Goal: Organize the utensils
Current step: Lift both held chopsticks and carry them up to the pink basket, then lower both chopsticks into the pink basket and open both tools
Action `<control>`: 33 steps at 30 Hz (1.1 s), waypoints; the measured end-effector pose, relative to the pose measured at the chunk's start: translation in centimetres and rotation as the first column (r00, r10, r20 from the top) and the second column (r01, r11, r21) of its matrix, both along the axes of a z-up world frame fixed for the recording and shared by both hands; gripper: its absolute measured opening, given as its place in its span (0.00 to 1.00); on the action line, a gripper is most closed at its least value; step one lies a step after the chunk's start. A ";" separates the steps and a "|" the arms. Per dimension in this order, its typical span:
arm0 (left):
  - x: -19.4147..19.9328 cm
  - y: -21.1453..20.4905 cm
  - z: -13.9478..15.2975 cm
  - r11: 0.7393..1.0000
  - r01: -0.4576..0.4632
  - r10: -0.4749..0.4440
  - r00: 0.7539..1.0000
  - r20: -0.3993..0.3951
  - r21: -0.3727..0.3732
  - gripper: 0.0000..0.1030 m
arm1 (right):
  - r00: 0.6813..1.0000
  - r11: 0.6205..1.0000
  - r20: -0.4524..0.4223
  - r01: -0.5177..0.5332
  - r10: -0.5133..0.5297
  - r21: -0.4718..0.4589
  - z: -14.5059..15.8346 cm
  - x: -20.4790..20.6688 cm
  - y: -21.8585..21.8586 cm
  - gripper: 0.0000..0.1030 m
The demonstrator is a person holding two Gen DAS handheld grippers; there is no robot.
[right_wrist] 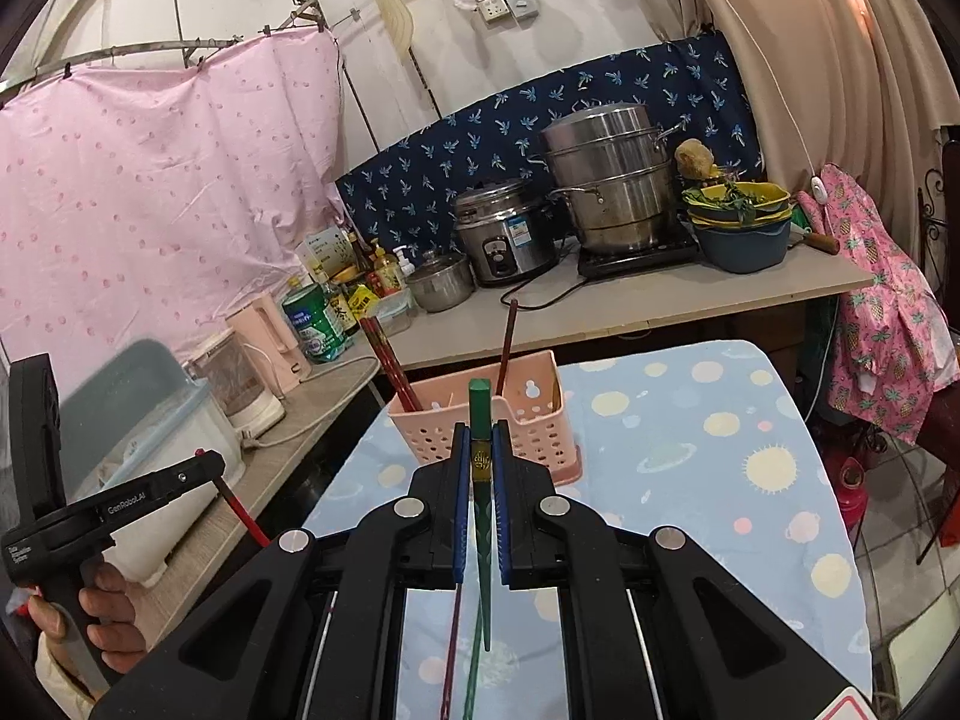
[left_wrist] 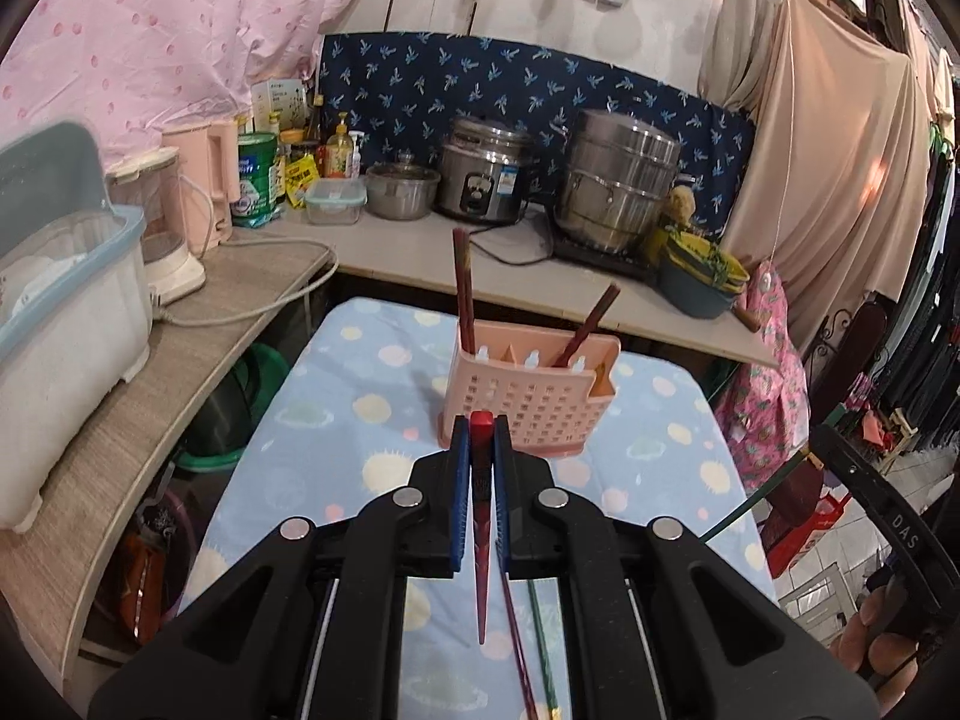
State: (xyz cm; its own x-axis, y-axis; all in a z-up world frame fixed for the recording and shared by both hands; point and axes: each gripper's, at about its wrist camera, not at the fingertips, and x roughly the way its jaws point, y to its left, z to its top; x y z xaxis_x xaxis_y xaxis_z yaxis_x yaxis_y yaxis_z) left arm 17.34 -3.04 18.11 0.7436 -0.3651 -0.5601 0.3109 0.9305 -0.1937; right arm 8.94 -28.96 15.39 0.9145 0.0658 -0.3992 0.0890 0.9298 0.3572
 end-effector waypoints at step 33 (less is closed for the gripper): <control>15.8 -5.7 4.6 0.995 -0.060 0.073 0.983 0.171 -0.080 0.07 | 0.996 0.997 0.090 0.026 -0.020 -0.072 3.6 20.2 -1.0 0.07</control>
